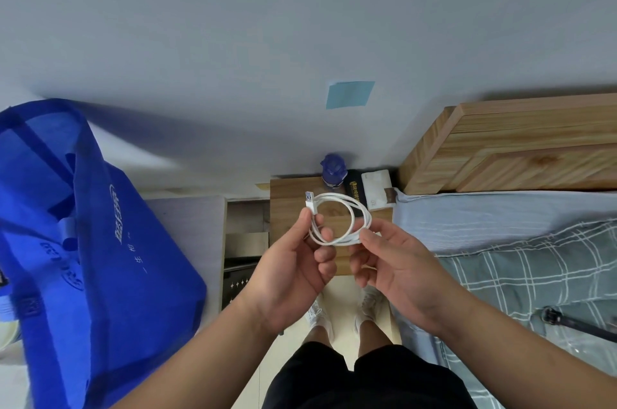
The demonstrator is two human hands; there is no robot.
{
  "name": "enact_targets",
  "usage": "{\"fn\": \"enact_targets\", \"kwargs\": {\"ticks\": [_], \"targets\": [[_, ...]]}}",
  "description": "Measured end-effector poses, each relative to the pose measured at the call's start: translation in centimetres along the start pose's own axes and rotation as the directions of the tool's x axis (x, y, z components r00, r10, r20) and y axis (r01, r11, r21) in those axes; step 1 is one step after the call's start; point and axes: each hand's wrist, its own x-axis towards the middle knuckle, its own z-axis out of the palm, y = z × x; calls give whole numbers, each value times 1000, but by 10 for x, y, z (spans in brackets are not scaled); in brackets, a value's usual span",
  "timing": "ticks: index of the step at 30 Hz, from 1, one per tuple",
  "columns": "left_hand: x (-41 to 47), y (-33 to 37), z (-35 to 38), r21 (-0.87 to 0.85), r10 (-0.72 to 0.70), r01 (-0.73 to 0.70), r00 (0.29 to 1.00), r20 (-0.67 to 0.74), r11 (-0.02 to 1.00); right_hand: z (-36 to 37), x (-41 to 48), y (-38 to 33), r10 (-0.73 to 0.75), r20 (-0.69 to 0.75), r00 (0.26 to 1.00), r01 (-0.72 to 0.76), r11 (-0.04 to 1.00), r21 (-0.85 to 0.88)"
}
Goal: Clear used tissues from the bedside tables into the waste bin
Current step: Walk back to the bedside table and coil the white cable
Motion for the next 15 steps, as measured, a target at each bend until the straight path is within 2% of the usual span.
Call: {"fn": "enact_targets", "kwargs": {"ticks": [3, 7, 10, 12, 15], "targets": [[0, -1, -1, -43, 7, -6, 1000, 25, 999, 1, 0, 0, -1, 23, 1000, 0, 999, 35], [1, -4, 0, -108, 44, -40, 998, 34, 993, 1, -1, -1, -24, -58, 998, 26, 999, 43], [1, -10, 3, -144, 39, -25, 995, 97, 989, 5, -2, 4, 87, -13, 996, -83, 981, 175], [2, -12, 3, -116, 41, -27, 991, 126, 993, 7, -1, 8, 151, 6, 989, -147, 953, 264], [2, -16, 1, 41, 90, -94, 991, 94, 995, 14, 1, 10, 123, -82, 989, -109, 982, 152]]}}
